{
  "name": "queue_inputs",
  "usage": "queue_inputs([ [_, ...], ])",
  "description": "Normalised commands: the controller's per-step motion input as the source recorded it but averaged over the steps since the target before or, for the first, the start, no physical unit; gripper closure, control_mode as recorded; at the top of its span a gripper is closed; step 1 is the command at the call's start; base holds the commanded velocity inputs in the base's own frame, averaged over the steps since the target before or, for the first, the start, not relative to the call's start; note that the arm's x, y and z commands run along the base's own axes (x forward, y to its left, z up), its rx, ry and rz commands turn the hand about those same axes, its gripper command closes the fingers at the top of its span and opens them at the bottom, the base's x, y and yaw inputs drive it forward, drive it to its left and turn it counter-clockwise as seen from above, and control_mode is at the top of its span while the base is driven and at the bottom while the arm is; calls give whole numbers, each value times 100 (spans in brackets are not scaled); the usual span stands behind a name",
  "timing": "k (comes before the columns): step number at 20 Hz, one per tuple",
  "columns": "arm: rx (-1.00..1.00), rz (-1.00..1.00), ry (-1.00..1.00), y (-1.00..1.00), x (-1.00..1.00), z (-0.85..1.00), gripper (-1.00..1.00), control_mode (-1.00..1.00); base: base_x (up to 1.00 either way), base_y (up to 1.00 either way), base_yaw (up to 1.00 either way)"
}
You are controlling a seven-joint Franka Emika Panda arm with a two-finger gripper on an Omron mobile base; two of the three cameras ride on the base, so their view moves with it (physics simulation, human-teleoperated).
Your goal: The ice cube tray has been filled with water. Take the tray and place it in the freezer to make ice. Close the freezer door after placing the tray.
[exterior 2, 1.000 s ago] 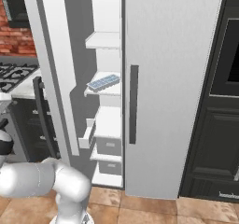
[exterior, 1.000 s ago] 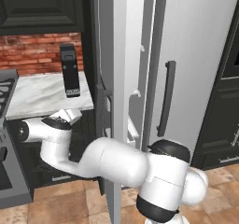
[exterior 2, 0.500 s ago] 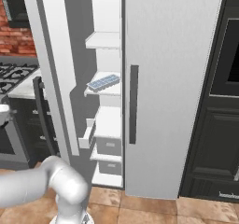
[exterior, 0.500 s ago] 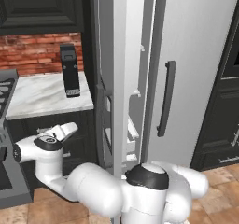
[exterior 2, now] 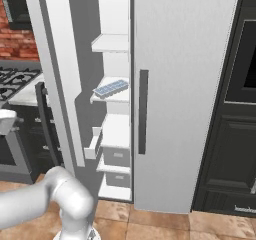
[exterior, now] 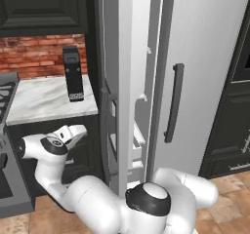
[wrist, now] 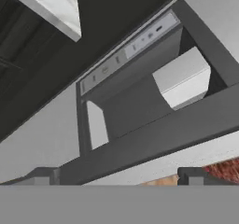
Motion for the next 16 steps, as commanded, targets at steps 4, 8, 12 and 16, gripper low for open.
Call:
queue_inputs([
  [4,-5,-5,5,-42,2,-28,-100,-100,0,0,0],
  [8,-9,0,3,-33,16,-37,-100,-100,0,0,0],
  [12,-8,0,8,-24,28,-28,-100,-100,0,0,0],
  [16,-8,0,17,-4,43,-3,-100,-100,0,0,0],
])
